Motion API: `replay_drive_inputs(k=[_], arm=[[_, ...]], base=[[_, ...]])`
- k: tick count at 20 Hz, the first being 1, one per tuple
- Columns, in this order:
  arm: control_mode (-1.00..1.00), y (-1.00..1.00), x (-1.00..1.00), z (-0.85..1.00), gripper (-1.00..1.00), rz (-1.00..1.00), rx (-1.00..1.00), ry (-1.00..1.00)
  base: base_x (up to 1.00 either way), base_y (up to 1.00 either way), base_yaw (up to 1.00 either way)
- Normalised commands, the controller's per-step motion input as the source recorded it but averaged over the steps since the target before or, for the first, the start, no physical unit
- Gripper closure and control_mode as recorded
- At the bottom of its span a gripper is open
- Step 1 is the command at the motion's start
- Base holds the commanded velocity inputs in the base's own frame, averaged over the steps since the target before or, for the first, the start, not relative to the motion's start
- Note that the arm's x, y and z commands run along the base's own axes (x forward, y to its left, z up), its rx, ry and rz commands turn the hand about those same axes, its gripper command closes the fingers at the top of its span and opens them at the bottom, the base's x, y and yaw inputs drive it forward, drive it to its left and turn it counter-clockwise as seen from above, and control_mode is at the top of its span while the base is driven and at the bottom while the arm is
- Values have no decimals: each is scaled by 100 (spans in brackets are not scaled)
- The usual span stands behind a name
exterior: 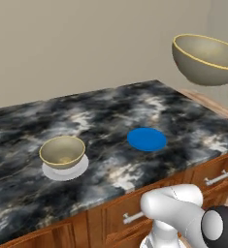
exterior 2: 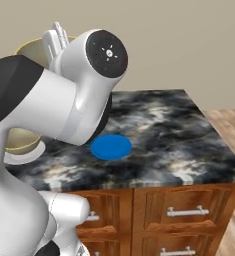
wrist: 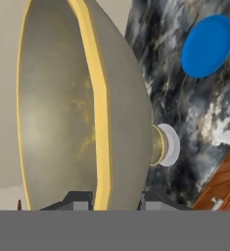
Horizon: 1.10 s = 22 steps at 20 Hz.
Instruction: Move the bowls from the cabinet to the plates on the dining table.
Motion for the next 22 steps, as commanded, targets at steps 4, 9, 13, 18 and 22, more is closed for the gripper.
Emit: replay_drive_inputs(k=[4, 9, 13, 18, 22], arm=[[100, 0, 0, 0, 100, 0, 0, 0], [100, 0, 0, 0, 100, 0, 0, 0], [100, 0, 0, 0, 100, 0, 0, 0], [100, 0, 0, 0, 100, 0, 0, 0], [-100, -2, 23, -17, 100, 18, 8, 1]], base=[[14, 0, 25], [13, 0, 25], [8, -1, 25], [9, 0, 23], [0, 0, 0]])
